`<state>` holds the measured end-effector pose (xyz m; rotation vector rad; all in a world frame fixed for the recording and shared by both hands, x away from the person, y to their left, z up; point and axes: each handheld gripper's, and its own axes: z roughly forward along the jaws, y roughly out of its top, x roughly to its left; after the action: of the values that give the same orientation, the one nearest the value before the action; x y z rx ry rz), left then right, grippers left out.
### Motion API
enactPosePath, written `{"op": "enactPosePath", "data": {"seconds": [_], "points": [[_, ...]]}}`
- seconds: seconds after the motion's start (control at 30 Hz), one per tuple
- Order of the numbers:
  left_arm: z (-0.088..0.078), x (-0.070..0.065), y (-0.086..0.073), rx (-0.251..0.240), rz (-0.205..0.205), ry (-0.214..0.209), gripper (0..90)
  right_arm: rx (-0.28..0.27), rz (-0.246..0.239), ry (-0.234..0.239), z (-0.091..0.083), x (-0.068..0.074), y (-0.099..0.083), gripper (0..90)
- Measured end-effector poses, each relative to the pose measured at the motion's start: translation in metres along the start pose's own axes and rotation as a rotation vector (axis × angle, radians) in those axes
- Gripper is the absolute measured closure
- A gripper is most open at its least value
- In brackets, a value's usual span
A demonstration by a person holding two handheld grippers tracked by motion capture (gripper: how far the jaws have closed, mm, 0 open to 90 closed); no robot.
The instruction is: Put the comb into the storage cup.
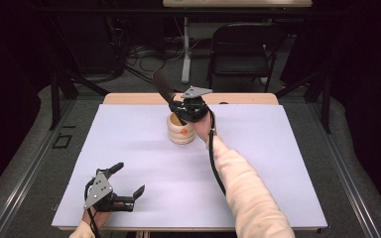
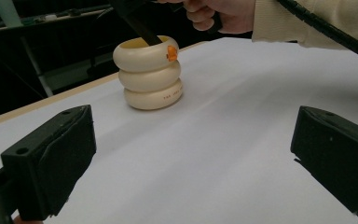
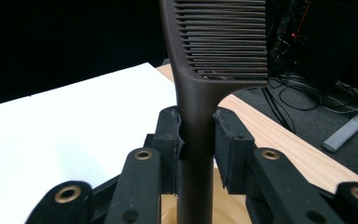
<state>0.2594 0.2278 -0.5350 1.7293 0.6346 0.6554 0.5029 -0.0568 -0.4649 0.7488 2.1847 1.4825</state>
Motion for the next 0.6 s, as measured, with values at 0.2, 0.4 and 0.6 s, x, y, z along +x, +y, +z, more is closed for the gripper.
{"op": "enactPosePath", "data": {"seconds": [0.2, 0.4, 0.6], "points": [[0.0000, 0.0000, 0.0000, 0.001, 0.000, 0.000, 0.1, 0.010, -0.001, -0.001, -0.0001, -0.0012, -0.0014, 72.2], [-0.0001, 0.0001, 0.0000, 0.001, 0.002, 0.000, 0.1, 0.013, 0.001, -0.001, 0.0004, -0.0013, -0.0026, 72.2], [-0.0002, -0.0001, 0.0000, 0.001, 0.000, 0.002, 0.1, 0.023, -0.005, -0.001, 0.0002, -0.0015, -0.0035, 72.2]]}}
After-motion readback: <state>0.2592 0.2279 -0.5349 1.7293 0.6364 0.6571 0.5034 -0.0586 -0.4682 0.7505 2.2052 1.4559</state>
